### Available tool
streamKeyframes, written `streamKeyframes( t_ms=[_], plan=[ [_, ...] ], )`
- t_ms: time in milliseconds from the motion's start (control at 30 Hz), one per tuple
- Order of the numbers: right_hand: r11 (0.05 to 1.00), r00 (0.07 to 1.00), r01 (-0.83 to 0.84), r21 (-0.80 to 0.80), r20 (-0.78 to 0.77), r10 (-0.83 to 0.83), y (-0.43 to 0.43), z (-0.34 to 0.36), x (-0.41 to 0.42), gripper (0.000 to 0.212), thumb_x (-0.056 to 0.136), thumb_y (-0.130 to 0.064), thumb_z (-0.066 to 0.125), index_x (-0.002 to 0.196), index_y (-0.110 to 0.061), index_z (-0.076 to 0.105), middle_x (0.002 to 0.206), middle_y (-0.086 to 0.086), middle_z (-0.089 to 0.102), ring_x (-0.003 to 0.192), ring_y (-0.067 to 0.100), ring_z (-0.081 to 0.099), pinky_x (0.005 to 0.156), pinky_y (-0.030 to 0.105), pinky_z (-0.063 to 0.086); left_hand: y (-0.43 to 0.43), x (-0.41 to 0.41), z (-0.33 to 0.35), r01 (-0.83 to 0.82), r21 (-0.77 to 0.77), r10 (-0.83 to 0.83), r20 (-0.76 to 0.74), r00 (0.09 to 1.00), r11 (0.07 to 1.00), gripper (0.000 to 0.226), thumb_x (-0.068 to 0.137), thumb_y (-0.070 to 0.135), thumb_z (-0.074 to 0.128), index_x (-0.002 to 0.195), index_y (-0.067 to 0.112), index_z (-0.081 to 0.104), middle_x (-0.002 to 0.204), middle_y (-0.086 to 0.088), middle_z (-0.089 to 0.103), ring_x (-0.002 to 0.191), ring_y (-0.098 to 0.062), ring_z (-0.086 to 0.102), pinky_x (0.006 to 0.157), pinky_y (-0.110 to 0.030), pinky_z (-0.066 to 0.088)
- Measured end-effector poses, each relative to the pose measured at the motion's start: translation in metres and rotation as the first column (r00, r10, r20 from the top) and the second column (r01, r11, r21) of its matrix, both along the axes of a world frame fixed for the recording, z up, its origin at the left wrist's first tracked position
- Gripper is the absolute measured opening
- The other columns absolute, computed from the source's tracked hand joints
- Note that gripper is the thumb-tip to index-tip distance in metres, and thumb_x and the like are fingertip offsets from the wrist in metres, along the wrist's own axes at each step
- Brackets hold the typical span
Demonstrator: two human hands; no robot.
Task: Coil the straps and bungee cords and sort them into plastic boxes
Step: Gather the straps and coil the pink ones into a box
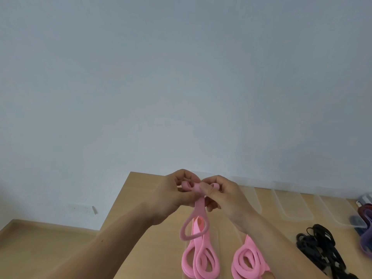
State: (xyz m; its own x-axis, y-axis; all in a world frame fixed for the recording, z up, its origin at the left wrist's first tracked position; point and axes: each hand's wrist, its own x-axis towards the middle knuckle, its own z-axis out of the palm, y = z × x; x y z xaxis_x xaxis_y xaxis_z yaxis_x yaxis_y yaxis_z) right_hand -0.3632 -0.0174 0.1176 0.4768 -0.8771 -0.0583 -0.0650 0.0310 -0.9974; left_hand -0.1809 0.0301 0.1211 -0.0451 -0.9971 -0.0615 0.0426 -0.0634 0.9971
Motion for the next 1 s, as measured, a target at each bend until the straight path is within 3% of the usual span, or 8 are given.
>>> streamKeyframes(
  t_ms=[133, 267, 433, 567, 700, 800, 867, 1000],
  plan=[
    [0.999, 1.0, 0.012, -0.045, -0.008, -0.012, 0.002, 0.0, 0.001, 0.018, 0.084, -0.024, 0.077, 0.098, -0.014, 0.069, 0.075, 0.004, 0.07, 0.063, 0.022, 0.063, 0.061, 0.032, 0.055, 0.002, -0.001, -0.002, 0.004, 0.005, -0.004, 0.024, 1.0, 1.0, 0.042, 0.077, 0.003, 0.079, 0.112, 0.009, 0.058, 0.106, -0.02, 0.067, 0.089, -0.033, 0.072, 0.079, -0.039, 0.06],
    [0.997, 1.0, 0.01, -0.08, 0.005, -0.01, 0.002, -0.002, 0.003, 0.02, 0.08, -0.019, 0.081, 0.094, -0.029, 0.072, 0.088, -0.001, 0.073, 0.082, 0.019, 0.071, 0.076, 0.039, 0.061, 0.002, 0.0, -0.002, 0.03, 0.089, -0.032, 0.022, 0.999, 0.996, 0.046, 0.073, 0.003, 0.072, 0.117, 0.002, 0.057, 0.114, -0.028, 0.065, 0.099, -0.04, 0.069, 0.086, -0.048, 0.059],
    [0.985, 0.999, 0.006, -0.17, -0.049, -0.014, 0.004, -0.006, 0.003, 0.032, 0.078, -0.018, 0.082, 0.097, -0.039, 0.067, 0.096, -0.011, 0.071, 0.089, 0.014, 0.069, 0.078, 0.033, 0.061, 0.004, 0.007, 0.004, 0.156, 0.193, -0.149, -0.051, 0.988, 0.969, 0.048, 0.072, 0.028, 0.072, 0.109, -0.001, 0.061, 0.105, -0.024, 0.07, 0.09, -0.037, 0.07, 0.08, -0.042, 0.059],
    [0.984, 0.997, -0.03, -0.175, -0.076, 0.017, 0.006, -0.011, 0.003, 0.038, 0.077, -0.015, 0.081, 0.102, -0.037, 0.066, 0.097, -0.01, 0.071, 0.091, 0.015, 0.071, 0.079, 0.033, 0.06, 0.003, 0.008, 0.003, 0.173, 0.203, -0.165, -0.057, 0.985, 0.964, 0.017, 0.09, 0.027, 0.064, 0.084, 0.015, 0.074, 0.089, -0.014, 0.073, 0.082, -0.035, 0.072, 0.074, -0.038, 0.059],
    [0.99, 0.997, -0.003, -0.143, -0.083, -0.009, 0.004, -0.011, -0.002, 0.041, 0.071, -0.017, 0.085, 0.105, -0.031, 0.065, 0.094, 0.0, 0.073, 0.087, 0.019, 0.072, 0.077, 0.03, 0.06, 0.002, 0.006, -0.001, 0.114, 0.165, -0.107, -0.052, 0.993, 0.98, 0.033, 0.086, 0.022, 0.075, 0.107, 0.0, 0.062, 0.097, -0.024, 0.072, 0.082, -0.033, 0.071, 0.07, -0.036, 0.057],
    [0.995, 0.996, -0.069, -0.066, -0.067, 0.065, 0.002, -0.008, -0.008, 0.028, 0.081, -0.015, 0.078, 0.107, -0.02, 0.067, 0.094, 0.003, 0.074, 0.084, 0.021, 0.072, 0.073, 0.031, 0.059, 0.002, 0.005, 0.0, 0.077, 0.11, -0.074, -0.03, 0.997, 0.991, 0.037, 0.083, 0.019, 0.079, 0.109, -0.001, 0.06, 0.099, -0.022, 0.071, 0.082, -0.032, 0.071, 0.07, -0.034, 0.056],
    [0.993, 0.992, -0.115, -0.019, -0.056, 0.114, 0.004, -0.007, -0.01, 0.017, 0.086, -0.023, 0.073, 0.102, -0.016, 0.069, 0.089, 0.005, 0.074, 0.076, 0.022, 0.071, 0.068, 0.031, 0.058, 0.001, 0.003, 0.0, 0.029, 0.072, -0.027, -0.028, 0.999, 0.997, 0.035, 0.082, 0.014, 0.079, 0.108, 0.001, 0.061, 0.102, -0.021, 0.068, 0.076, -0.029, 0.07, 0.068, -0.032, 0.055],
    [0.996, 0.994, -0.09, 0.026, -0.059, 0.091, 0.006, -0.004, -0.01, 0.033, 0.083, -0.051, 0.066, 0.087, -0.018, 0.073, 0.08, 0.009, 0.072, 0.067, 0.025, 0.069, 0.062, 0.031, 0.056, 0.001, -0.001, -0.002, 0.022, 0.011, -0.023, 0.083, 0.996, 1.0, 0.031, 0.082, 0.001, 0.077, 0.109, 0.006, 0.061, 0.111, -0.014, 0.065, 0.076, -0.023, 0.066, 0.071, -0.03, 0.055]
  ],
)
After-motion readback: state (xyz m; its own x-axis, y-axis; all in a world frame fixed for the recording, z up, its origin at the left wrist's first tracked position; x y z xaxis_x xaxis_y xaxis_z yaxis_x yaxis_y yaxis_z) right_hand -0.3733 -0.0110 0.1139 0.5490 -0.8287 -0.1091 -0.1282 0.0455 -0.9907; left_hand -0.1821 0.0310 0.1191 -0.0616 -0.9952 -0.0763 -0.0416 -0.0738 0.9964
